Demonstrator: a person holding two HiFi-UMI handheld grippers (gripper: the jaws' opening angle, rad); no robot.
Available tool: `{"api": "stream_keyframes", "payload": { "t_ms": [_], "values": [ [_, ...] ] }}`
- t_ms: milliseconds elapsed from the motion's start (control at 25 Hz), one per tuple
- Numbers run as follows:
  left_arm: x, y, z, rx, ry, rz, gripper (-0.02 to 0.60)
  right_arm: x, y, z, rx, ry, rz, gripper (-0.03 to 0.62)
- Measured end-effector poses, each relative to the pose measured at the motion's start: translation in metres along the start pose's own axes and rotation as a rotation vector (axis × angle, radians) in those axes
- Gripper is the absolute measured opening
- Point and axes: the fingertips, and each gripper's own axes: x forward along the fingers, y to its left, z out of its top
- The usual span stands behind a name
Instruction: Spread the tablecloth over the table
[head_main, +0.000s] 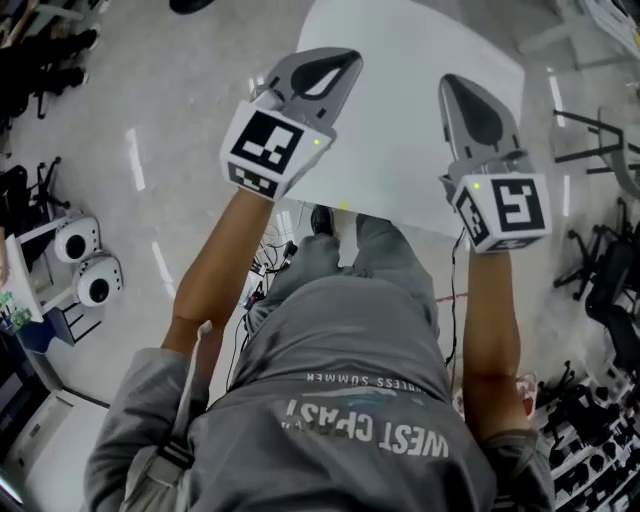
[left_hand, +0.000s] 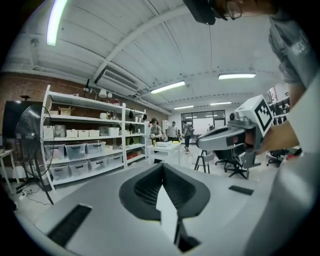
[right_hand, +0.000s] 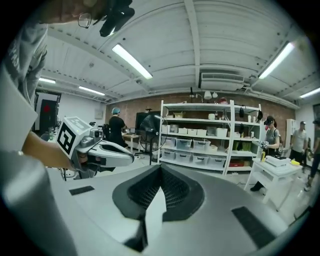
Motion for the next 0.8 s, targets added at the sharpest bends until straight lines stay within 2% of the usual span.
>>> {"api": "stream_keyframes", "payload": {
  "t_ms": [280, 400, 520, 800],
  "values": [
    [-0.093, -0.015, 0.088, 0.013, -0.140, -0.031, -0.002, -0.058, 0.067, 0.081, -0.017, -0.103, -0.008, 0.009],
    [-0.111, -0.028, 0.111, 0.030, -0.159, -0.030, -0.002, -0.078, 0.077, 0.101, -0.056, -0.098, -0.018, 0.009],
    [-0.122, -0.051, 0.138, 0.075, -0.204, -0.069, -0.002, -0.100, 0.078, 0.125, -0.068, -0.138, -0.043, 0.009],
    [-0.151, -0.087, 0.166, 0.137, -0.238, -0.110, -0.002, -0.143, 0.092, 0.155, -0.106, -0.186, -0.092, 0.009]
  ]
}}
